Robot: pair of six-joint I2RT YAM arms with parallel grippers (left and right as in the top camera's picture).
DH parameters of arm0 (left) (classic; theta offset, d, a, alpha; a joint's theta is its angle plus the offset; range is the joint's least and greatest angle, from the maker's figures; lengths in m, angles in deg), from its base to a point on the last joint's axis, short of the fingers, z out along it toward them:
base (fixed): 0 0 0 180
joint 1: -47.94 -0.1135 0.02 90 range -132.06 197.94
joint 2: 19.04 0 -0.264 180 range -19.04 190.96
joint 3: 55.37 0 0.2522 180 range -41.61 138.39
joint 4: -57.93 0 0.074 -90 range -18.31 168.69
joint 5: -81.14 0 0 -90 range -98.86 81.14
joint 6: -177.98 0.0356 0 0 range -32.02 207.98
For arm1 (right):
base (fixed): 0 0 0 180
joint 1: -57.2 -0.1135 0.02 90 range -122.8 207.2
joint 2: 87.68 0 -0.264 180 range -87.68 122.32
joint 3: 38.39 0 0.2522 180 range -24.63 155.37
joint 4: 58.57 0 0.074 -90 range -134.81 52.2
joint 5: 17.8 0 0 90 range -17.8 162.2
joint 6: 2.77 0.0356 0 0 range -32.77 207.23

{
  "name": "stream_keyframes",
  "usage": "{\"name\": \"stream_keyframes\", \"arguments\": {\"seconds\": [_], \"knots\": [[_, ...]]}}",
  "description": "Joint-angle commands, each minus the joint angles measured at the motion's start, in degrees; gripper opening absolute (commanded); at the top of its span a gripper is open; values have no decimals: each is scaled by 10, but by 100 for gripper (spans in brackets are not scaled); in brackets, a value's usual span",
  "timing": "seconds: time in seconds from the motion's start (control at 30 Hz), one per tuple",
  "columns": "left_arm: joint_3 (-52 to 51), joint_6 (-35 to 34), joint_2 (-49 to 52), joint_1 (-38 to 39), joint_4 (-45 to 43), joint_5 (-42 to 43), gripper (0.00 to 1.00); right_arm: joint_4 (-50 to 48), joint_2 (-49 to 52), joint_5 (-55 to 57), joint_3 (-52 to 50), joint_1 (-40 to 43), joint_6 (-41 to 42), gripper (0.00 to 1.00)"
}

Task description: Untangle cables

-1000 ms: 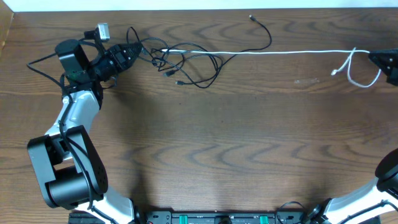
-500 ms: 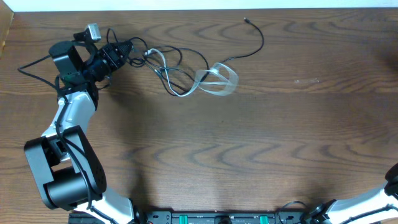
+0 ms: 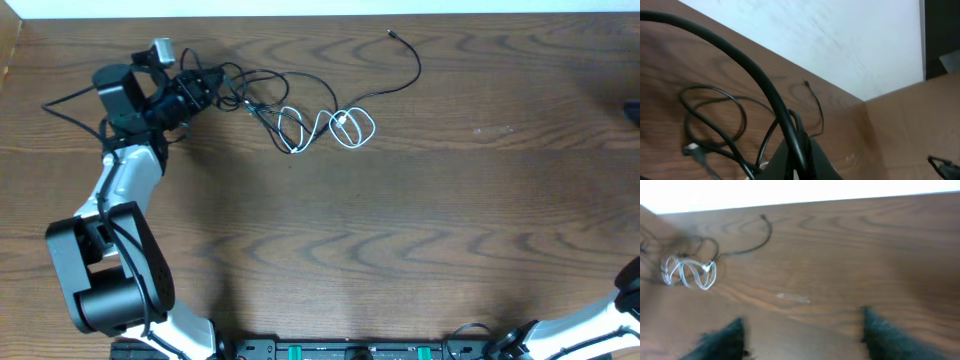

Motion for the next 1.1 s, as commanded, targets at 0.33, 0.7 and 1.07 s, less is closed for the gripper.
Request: {"name": "stream_keyframes", "arguments": {"seconds": [0.33, 0.7, 1.07], "knots": [[6, -44, -11, 60, 0, 7, 8, 20, -2, 8, -17, -198, 17, 99], [6, -127, -11, 109, -125, 81, 8, -207, -2, 12, -122, -347, 377, 99], [6, -201, -12, 141, -225, 120, 8, -264, -2, 99, -140, -476, 590, 99]]}}
